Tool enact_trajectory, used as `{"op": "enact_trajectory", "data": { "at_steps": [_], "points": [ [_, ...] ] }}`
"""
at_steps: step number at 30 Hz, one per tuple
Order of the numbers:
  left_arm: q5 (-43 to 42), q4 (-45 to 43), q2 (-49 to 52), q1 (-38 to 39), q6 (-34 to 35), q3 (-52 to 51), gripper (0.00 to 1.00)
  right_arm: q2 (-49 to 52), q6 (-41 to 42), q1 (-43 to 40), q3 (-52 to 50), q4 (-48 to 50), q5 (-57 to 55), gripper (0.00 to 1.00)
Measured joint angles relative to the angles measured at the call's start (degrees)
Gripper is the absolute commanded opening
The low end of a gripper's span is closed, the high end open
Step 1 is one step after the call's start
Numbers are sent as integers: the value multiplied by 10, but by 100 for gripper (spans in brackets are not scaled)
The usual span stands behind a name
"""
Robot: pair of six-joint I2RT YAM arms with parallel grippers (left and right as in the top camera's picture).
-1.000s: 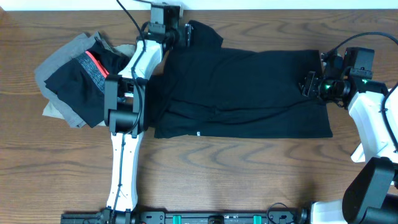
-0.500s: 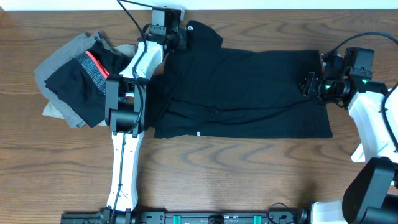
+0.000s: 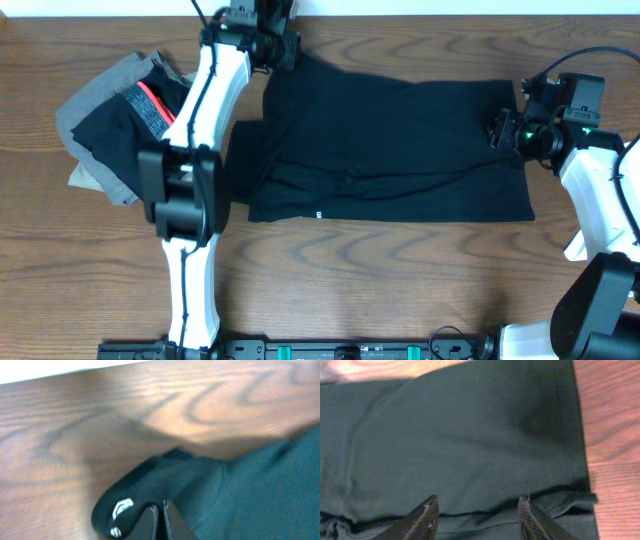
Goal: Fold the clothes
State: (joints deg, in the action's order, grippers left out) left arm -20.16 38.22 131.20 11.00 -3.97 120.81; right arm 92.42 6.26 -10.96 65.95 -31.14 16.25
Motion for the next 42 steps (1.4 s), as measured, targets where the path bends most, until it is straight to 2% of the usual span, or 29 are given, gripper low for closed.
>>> {"op": "enact_trajectory", "data": {
  "at_steps": [8,13,18,25,34,38,42],
  "points": [
    [33,206,-35,30,-10,8,6,0,0,0,0,16,-22,52],
    [68,292,-34,37,-10,7,5,0,0,0,0,18,-39,52],
    [83,370,-34,37,-6,7,6,0,0,0,0,28,-48,61],
    [86,398,-34,37,-3,7,6,25,-28,0,0,98,-21,63],
    [90,352,-34,37,-1,7,6,180,-37,-1,6,320,-17,62],
    [90,348,-34,37,6,7,7,237,-12,-3,6,382,-17,58],
    [90,348,-34,37,8,7,6,262,28,-4,6,405,-22,61]
  ]
}}
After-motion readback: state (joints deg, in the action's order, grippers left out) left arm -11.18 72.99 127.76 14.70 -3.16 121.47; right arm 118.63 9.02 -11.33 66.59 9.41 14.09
